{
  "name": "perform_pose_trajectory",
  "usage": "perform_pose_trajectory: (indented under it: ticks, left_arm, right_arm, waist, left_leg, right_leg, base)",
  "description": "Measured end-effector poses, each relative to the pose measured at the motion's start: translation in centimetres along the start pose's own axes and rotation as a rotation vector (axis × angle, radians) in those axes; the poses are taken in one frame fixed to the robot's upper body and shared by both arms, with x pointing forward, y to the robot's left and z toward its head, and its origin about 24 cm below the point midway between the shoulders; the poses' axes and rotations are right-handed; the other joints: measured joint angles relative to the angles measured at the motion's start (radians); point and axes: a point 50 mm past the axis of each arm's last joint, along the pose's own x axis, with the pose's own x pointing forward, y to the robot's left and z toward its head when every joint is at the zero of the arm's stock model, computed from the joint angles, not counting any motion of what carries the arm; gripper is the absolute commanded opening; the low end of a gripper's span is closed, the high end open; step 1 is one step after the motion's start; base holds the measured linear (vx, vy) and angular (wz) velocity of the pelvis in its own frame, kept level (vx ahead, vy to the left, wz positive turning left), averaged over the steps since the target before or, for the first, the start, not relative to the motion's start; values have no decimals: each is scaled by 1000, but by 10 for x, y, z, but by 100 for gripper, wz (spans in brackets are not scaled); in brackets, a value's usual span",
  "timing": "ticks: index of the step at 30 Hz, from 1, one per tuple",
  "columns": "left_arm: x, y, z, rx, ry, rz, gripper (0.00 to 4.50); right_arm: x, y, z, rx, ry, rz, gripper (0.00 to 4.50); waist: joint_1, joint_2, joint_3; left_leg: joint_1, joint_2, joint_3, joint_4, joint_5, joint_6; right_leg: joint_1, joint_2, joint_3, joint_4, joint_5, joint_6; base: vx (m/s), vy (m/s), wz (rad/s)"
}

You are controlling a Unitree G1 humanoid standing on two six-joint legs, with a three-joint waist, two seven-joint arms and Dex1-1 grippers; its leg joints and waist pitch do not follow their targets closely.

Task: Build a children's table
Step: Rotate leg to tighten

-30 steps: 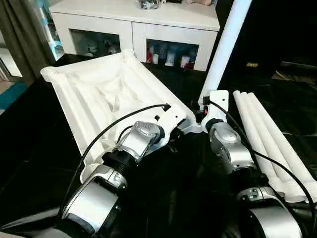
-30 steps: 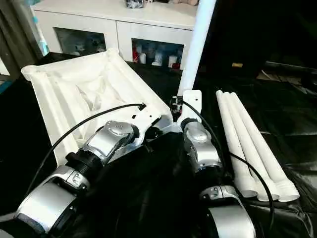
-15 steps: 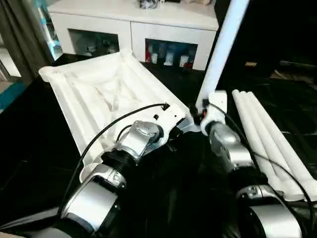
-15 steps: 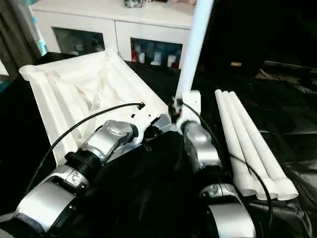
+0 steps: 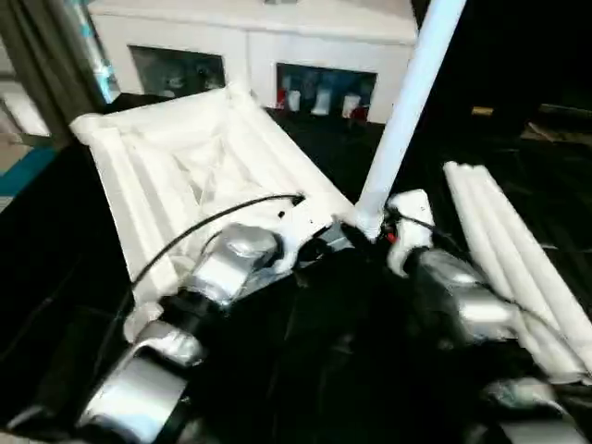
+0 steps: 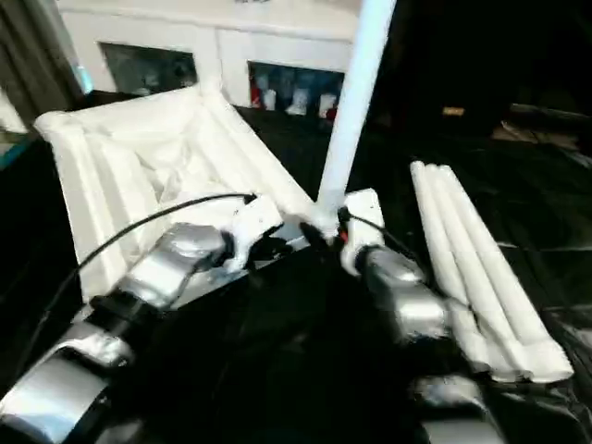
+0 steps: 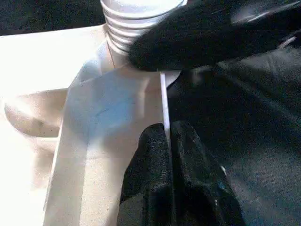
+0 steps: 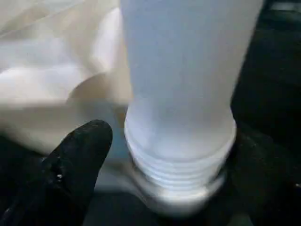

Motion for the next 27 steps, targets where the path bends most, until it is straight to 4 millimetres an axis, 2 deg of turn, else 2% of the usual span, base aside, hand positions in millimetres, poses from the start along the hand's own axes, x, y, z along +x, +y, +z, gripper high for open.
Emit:
perform_pose_trajectory:
  ticks: [3,4,13,19,27]
  left_arm:
    - [-9,1,-6,14,-7,-35,0]
    - [-12,0,-7,28,-9,-55,0]
    - [-29,-8,-17,83,-27,-180,0]
    - [-34,-16,-20,105,-30,-255,0]
    - [-35,-21,-22,110,-28,-300,0]
  right_arm:
    - [-13,-1,1,-53,20,95,396]
    - [-22,-3,1,-83,35,135,396]
    - [-47,-5,19,-191,32,296,396]
    - [-56,0,16,-210,64,377,396]
    - [-58,5,9,-238,108,430,396]
  waist:
    - [6,2,1]
    - [13,3,1]
    - [33,3,1]
    - [46,4,1]
    - [49,4,1]
  left_leg:
    - [0,1,1,1,0,0]
    - [0,1,2,1,0,0]
    - [3,1,3,3,0,0]
    - [5,1,4,7,0,0]
    - [4,2,4,14,0,0]
  right_leg:
    - [0,0,0,0,0,0]
    - [0,0,0,0,0,0]
    - [0,0,1,2,0,0]
    - [0,-1,1,7,0,0]
    - [0,-1,3,17,0,0]
  base:
    - [0,0,0]
    - [0,0,0]
    - [0,0,0]
    - [0,0,0]
    - [0,0,0]
